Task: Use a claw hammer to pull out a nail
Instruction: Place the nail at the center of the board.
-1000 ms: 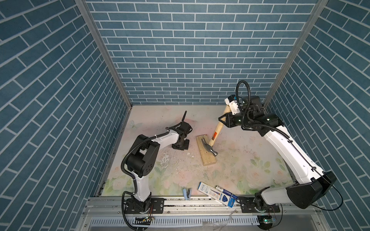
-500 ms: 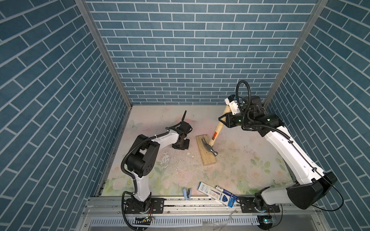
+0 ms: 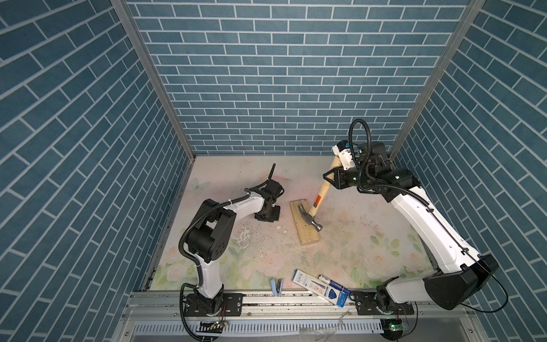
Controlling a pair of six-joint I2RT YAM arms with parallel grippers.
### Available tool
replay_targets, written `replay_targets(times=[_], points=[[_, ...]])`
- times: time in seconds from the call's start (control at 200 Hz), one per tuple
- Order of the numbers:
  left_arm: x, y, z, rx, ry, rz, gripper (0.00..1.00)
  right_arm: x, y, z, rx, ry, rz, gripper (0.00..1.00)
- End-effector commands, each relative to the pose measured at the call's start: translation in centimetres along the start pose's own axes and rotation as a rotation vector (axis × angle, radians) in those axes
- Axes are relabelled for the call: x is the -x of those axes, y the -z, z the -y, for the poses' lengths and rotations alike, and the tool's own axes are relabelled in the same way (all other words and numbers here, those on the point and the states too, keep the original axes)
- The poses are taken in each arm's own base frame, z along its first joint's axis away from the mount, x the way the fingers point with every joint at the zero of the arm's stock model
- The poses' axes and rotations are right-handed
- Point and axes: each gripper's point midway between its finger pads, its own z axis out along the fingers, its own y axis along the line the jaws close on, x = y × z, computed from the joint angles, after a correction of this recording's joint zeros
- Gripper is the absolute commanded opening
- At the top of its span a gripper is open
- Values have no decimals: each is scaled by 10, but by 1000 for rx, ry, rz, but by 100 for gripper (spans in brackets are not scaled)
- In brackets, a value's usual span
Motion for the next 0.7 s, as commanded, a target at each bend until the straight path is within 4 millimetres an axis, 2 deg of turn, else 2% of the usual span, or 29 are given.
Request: replay_targets(times=[0.0, 0.215, 0.355, 0.585, 0.695], points=[[13, 15, 4, -28, 25, 48, 18, 39, 37, -27, 54, 66, 149, 0], [30, 34, 19, -98, 27, 106, 33, 31, 40, -25, -3, 103, 122, 0], [40, 40, 27, -132, 23, 124, 38, 23, 39, -19, -72, 138, 85, 0], [53, 41, 41, -189, 35, 139, 44, 10, 33, -14, -157, 201, 10, 0], [58, 39, 48, -218, 48, 140, 47, 1, 25, -17, -150, 224, -40, 0]])
